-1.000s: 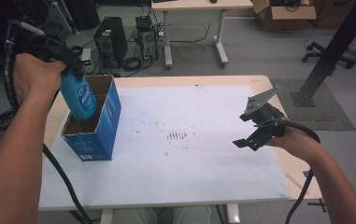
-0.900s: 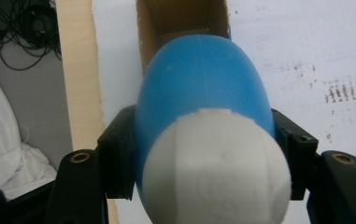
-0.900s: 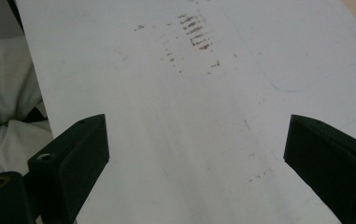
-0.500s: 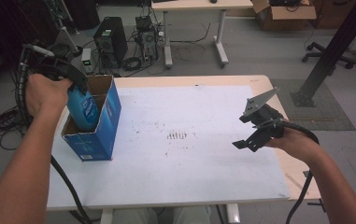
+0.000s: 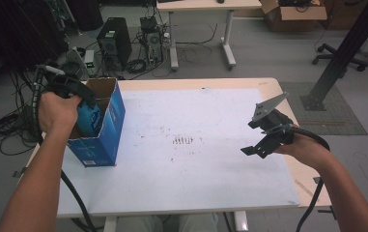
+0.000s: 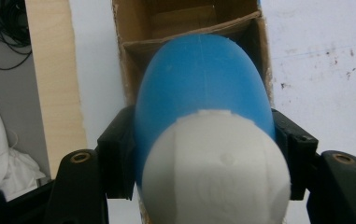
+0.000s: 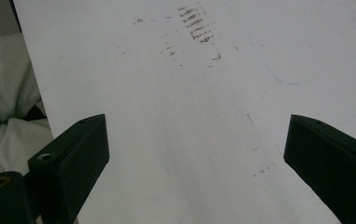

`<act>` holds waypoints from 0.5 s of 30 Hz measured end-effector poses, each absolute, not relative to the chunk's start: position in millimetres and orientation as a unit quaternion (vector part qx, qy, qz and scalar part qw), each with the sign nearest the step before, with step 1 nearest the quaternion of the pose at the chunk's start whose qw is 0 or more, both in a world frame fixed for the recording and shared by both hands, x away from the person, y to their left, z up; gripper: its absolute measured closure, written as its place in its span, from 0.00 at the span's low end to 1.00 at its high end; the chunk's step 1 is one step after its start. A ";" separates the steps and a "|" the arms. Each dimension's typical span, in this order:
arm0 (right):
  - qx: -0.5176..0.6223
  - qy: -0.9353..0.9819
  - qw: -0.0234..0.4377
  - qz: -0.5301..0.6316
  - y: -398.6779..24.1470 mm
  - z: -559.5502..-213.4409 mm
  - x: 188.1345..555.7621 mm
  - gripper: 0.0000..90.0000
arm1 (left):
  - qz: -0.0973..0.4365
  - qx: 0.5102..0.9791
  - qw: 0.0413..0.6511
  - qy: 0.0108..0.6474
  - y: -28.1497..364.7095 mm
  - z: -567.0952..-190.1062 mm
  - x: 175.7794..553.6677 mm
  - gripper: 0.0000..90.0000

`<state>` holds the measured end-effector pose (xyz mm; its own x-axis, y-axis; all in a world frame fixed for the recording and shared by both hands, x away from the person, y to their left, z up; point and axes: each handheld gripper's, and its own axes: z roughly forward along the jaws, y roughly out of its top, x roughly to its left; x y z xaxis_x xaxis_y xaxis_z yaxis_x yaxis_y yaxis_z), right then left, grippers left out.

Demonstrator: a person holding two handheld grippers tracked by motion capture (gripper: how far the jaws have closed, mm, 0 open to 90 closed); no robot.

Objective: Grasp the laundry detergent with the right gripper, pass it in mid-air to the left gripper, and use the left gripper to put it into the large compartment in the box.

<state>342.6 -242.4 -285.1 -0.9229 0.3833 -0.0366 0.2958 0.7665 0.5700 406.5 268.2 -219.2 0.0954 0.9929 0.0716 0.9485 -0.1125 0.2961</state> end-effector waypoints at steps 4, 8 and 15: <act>0.183 0.937 0.074 0.289 -241.9 -286.2 342.9 0.07 | 0.127 0.736 0.086 0.659 269.4 -233.2 407.0 0.42; 0.184 0.937 0.073 0.289 -241.2 -287.8 343.2 0.07 | 0.129 0.738 0.086 0.657 268.7 -243.0 407.0 0.42; 0.187 0.937 0.070 0.287 -241.5 -290.7 343.3 0.07 | 0.125 0.739 0.085 0.657 268.7 -256.1 408.2 0.42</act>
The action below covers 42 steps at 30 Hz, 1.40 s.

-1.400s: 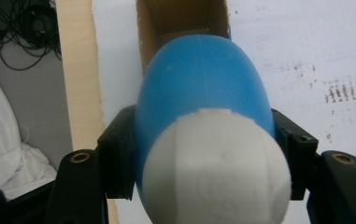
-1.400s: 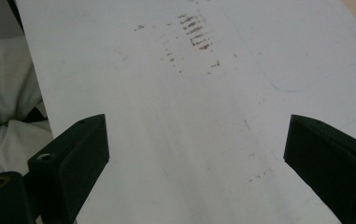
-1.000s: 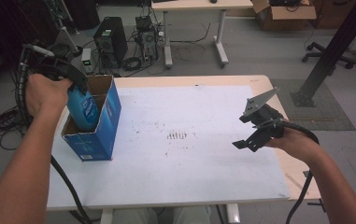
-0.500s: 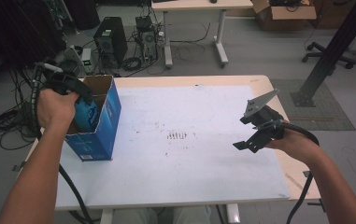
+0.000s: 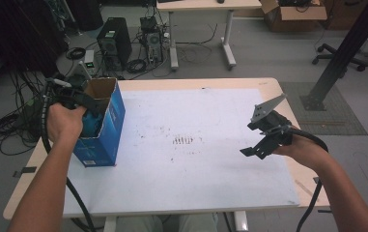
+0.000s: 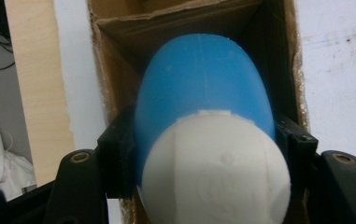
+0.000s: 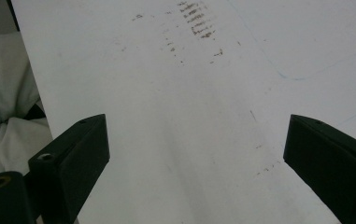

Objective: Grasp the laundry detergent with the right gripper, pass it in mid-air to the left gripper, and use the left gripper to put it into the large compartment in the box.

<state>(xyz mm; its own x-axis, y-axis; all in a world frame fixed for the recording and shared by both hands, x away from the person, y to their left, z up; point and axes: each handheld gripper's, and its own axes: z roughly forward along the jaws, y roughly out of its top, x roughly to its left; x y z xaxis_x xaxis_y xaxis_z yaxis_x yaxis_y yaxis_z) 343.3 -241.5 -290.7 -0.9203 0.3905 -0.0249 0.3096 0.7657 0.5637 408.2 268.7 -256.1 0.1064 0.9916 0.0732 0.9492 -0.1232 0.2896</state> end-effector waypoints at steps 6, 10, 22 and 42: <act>0.189 0.937 0.069 0.286 -242.0 -291.7 343.9 0.07 | 0.121 0.744 0.079 0.653 267.7 -266.5 410.3 0.42; 0.189 0.937 0.068 0.285 -242.2 -292.8 344.6 0.07 | 0.120 0.746 0.077 0.651 268.3 -270.2 410.9 0.42; 0.189 0.938 0.064 0.283 -240.0 -295.3 346.3 0.08 | 0.109 0.747 0.074 0.652 272.3 -280.5 411.3 0.42; 0.188 0.939 0.058 0.280 -236.2 -298.3 347.3 0.08 | 0.090 0.747 0.098 0.651 280.4 -282.1 413.4 0.41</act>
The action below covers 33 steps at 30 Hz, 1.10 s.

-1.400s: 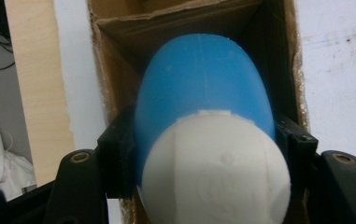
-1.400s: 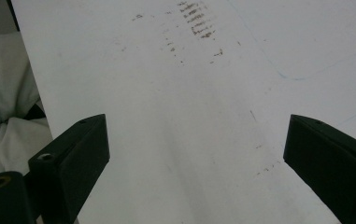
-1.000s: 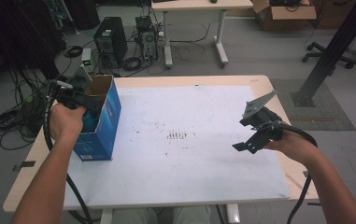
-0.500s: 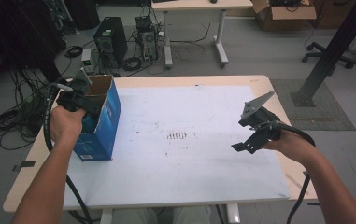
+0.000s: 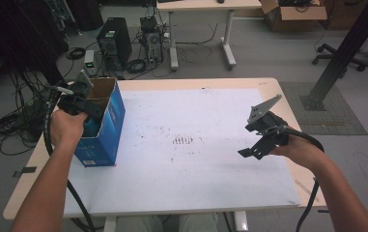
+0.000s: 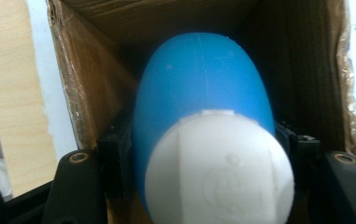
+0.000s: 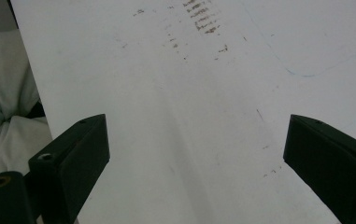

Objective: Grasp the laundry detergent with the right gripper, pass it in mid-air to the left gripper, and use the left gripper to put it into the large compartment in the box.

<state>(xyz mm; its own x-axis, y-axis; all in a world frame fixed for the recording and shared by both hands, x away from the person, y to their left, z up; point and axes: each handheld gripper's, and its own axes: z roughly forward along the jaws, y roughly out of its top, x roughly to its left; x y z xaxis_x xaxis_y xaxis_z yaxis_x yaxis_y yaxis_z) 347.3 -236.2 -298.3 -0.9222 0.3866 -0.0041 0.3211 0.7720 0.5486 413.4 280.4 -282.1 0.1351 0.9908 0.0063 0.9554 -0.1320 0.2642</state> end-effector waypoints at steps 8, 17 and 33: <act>0.187 0.940 0.058 0.279 -236.4 -299.0 345.8 0.08 | 0.088 0.750 0.102 0.648 278.8 -282.0 412.5 0.35; 0.189 0.939 0.061 0.281 -239.2 -296.1 343.4 0.08 | 0.091 0.747 0.111 0.649 278.8 -274.7 410.8 0.29; 0.186 0.939 0.066 0.282 -237.3 -289.6 339.8 0.08 | 0.122 0.746 0.134 0.641 284.4 -240.4 402.0 0.23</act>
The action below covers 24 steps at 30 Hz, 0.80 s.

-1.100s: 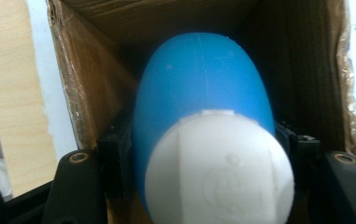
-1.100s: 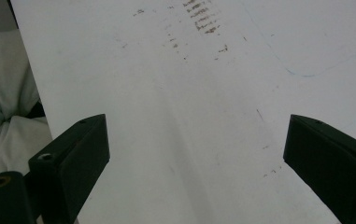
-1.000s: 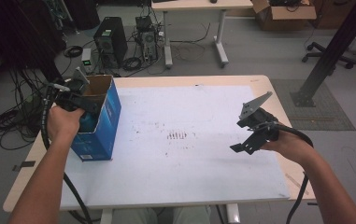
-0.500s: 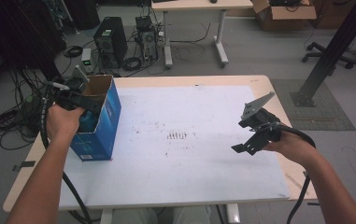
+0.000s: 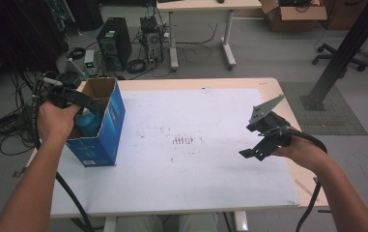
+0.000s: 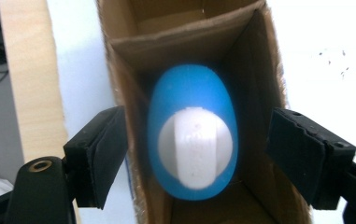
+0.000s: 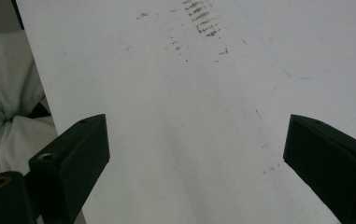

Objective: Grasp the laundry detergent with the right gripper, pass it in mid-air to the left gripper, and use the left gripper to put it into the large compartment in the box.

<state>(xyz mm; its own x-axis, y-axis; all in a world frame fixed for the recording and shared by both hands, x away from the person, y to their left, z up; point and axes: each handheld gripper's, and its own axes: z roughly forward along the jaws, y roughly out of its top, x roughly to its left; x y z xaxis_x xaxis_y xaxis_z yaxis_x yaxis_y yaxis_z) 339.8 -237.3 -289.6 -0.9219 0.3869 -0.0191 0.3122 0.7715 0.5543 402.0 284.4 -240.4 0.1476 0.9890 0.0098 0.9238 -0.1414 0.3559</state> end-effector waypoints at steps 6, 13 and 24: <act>0.186 0.939 0.069 0.282 -237.3 -286.5 338.4 0.08 | 0.134 0.753 0.145 0.627 282.8 -216.4 398.3 0.20; 0.188 0.939 0.068 0.280 -237.0 -285.4 337.5 0.08 | 0.139 0.770 0.159 0.602 270.3 -188.6 396.1 0.14; 0.188 0.939 0.071 0.279 -237.4 -280.2 335.5 0.08 | 0.150 0.812 0.168 0.539 234.6 -156.2 391.5 0.09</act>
